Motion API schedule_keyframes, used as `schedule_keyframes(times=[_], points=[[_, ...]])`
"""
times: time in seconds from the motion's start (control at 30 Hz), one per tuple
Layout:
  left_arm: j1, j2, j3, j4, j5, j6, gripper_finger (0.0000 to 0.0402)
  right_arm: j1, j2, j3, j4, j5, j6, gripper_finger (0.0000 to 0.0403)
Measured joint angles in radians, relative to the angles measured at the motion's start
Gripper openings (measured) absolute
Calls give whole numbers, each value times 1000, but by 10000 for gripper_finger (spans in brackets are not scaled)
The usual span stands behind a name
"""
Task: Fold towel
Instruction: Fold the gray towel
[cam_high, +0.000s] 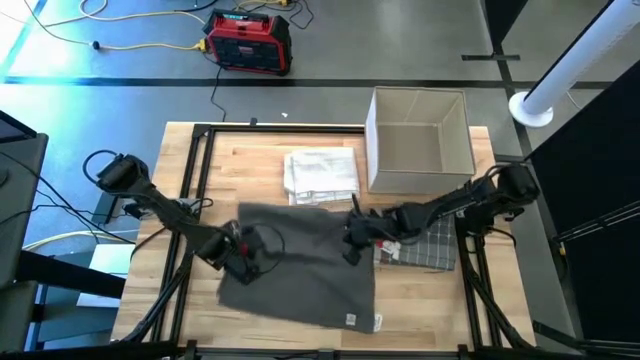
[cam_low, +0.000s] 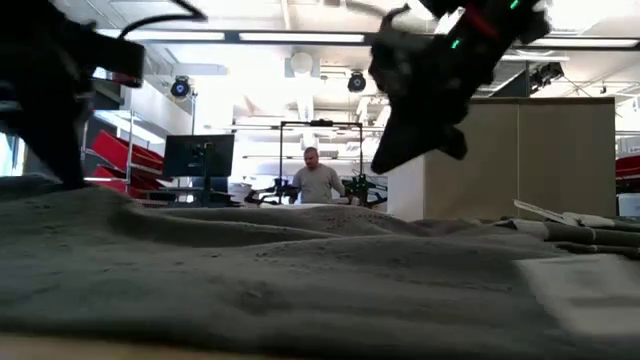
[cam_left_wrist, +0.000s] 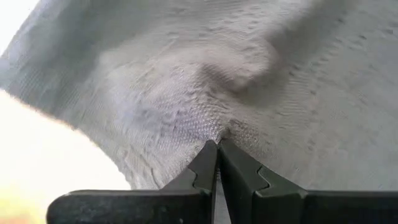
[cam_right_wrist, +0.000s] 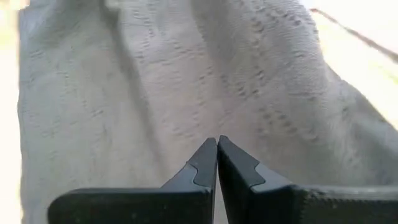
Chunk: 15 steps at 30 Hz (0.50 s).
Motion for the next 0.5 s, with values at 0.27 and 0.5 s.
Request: schedule_keyframes(times=[0.27, 0.5], points=[[-20, -11, 9, 16, 310, -13, 7, 17, -41, 0, -80, -23, -6, 0], [-58, -68, 113, -52, 210, -69, 7, 40, -56, 0, -92, -23, 5, 0]])
